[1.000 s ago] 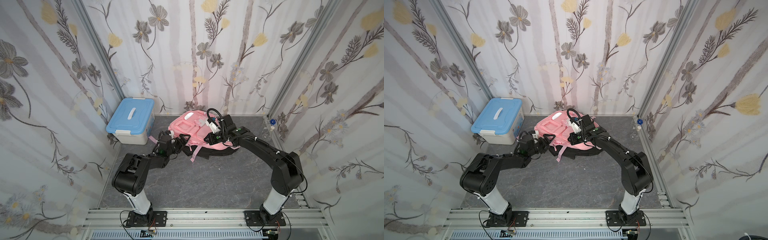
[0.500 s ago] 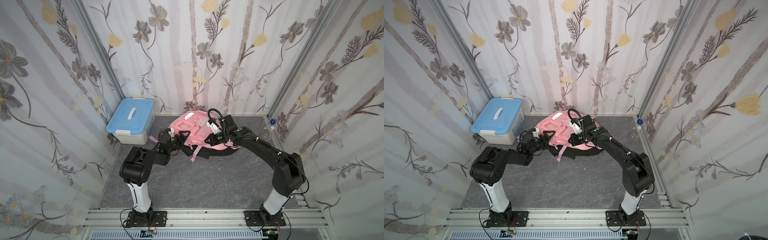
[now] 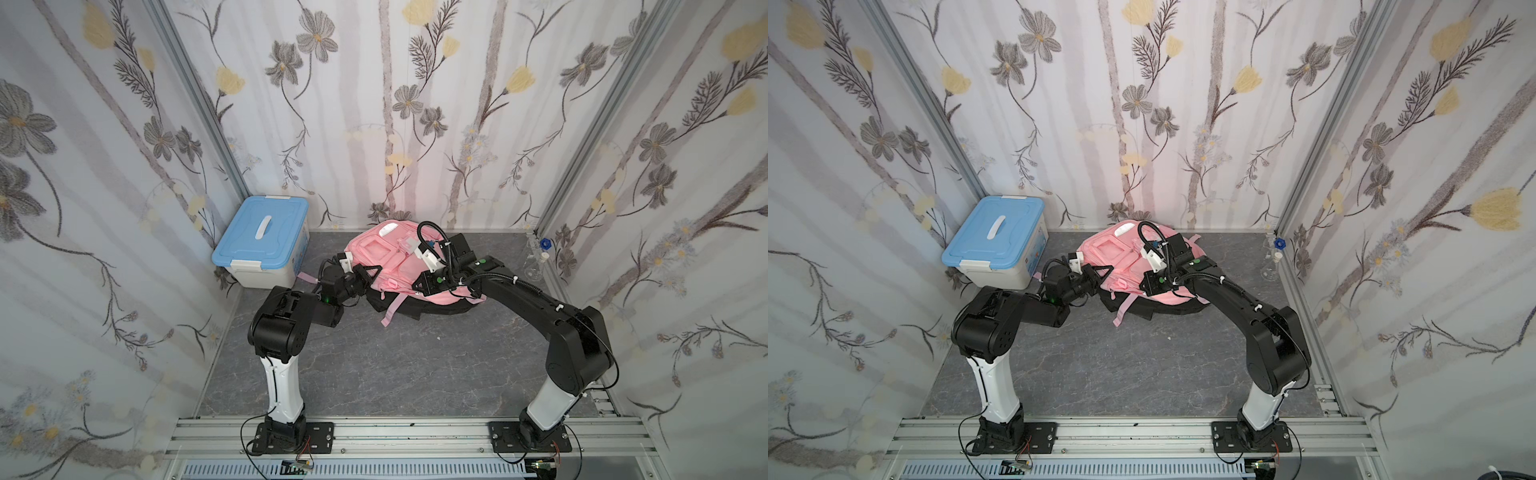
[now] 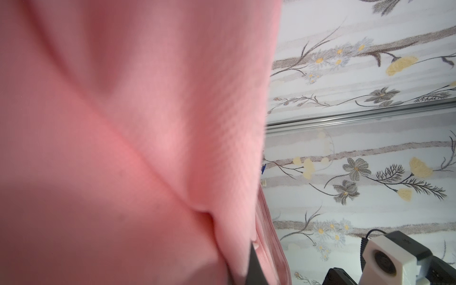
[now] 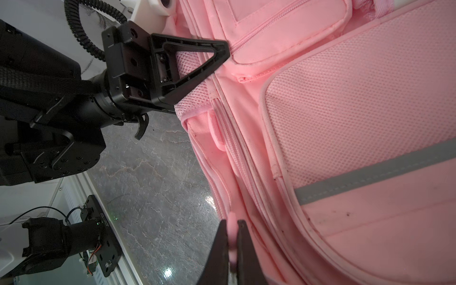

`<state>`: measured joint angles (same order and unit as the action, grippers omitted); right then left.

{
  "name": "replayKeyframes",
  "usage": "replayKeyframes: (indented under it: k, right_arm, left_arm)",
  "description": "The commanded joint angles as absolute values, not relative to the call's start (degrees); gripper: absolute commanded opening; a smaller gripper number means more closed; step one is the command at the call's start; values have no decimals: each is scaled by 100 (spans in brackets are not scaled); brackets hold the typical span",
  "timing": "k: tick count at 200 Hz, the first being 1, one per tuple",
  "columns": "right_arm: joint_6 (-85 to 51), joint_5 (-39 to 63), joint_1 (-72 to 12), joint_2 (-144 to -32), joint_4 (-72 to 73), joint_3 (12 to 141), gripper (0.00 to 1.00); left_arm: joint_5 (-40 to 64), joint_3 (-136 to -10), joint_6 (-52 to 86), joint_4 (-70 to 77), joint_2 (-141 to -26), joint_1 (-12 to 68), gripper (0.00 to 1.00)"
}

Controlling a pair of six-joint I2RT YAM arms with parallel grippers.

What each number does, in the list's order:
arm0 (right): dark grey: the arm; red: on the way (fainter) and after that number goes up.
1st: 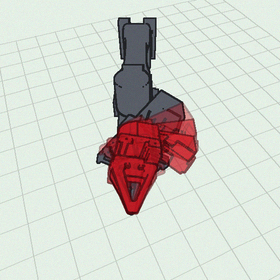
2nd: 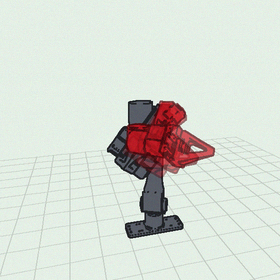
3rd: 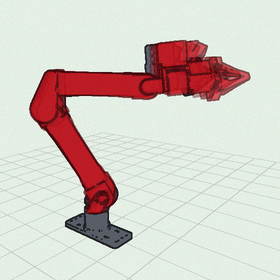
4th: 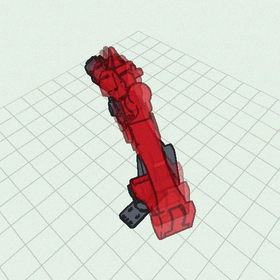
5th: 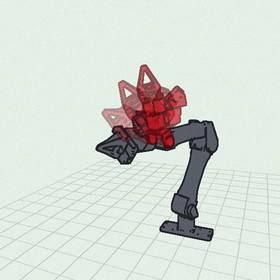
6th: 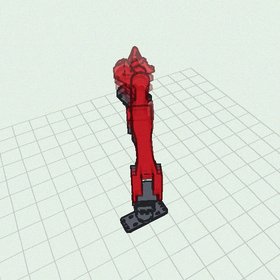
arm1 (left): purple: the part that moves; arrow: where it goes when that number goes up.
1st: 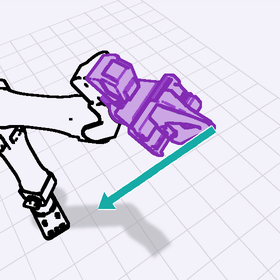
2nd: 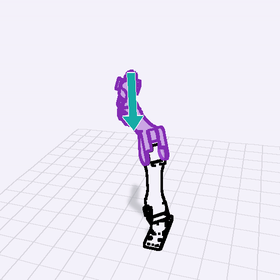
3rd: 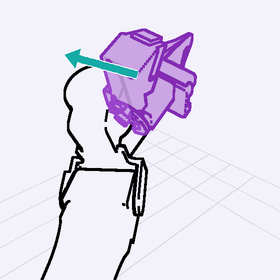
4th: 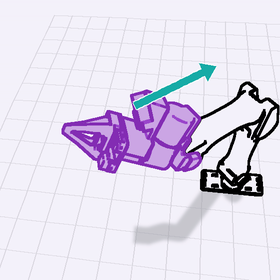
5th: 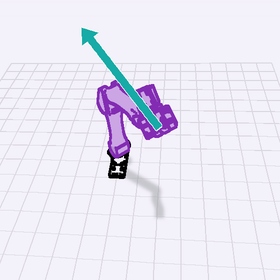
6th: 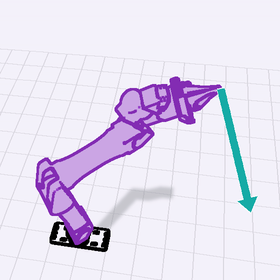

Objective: Zip up the backpack
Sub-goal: Zip the zipper on the backpack.

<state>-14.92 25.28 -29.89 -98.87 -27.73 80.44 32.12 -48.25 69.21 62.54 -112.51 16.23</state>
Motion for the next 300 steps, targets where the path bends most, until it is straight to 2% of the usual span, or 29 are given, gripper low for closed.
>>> replayKeyframes:
  k: [1, 182, 300]
  right_arm:
    - [-1511, 2804, -3024, -9792, -2357, 7993, 0]
    - [-1538, 1772, -4080, -10298, -1847, 8348, 0]
    - [-2285, 1363, -4375, -10581, -402, 8003, 0]
  left_arm:
    - [3202, -4822, 6742, 6219, -11067, 1677, 0]
    - [3199, -4889, 6627, 5836, -11015, 1882, 0]
    - [3183, -4865, 6603, 5734, -10943, 1925, 0]
